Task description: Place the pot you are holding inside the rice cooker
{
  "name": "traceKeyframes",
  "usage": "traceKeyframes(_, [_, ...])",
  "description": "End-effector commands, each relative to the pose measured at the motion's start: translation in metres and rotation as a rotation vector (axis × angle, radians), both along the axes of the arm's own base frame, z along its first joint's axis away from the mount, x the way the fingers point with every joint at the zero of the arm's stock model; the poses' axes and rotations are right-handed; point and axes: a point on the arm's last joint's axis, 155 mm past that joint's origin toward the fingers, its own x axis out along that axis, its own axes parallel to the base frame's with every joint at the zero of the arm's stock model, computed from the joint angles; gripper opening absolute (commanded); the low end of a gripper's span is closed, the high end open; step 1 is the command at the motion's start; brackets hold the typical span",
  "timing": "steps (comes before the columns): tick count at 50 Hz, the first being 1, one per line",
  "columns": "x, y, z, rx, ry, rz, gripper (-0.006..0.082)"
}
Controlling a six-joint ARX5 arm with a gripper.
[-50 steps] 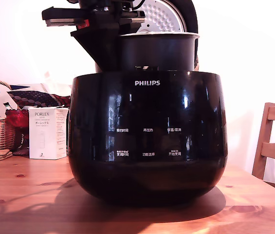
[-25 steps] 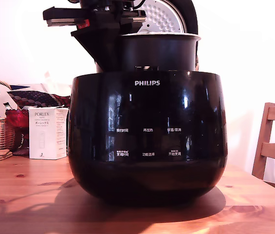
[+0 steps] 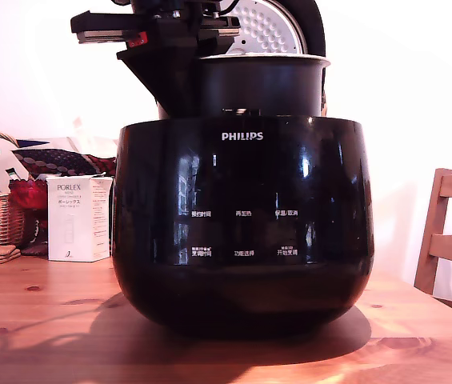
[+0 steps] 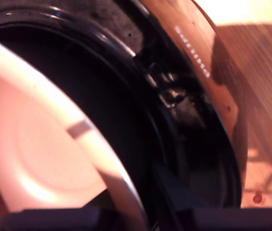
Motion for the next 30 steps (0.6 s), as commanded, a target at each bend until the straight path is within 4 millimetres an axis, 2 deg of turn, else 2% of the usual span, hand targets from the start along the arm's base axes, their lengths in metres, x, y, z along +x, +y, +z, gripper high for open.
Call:
traceKeyframes(1, [0.0030, -0.0048, 0.0082, -0.029, -0.024, 0.007, 0.0082])
traceKeyframes(5, [0.0031, -0.0047, 0.0082, -0.030, -0.024, 0.007, 0.0114])
traceKeyframes(9, [0.0030, -0.0045, 0.0081, -0.029, -0.023, 0.008, 0.0100])
traceKeyframes(14, [0.0035, -0.0043, 0.0083, -0.028, -0.026, 0.008, -0.0032])
traceKeyframes(21, [0.0039, -0.0050, 0.0086, -0.031, -0.028, 0.008, -0.0001])
traceKeyframes(30, [0.0043, -0.0053, 0.0088, -0.032, -0.029, 0.009, 0.0136])
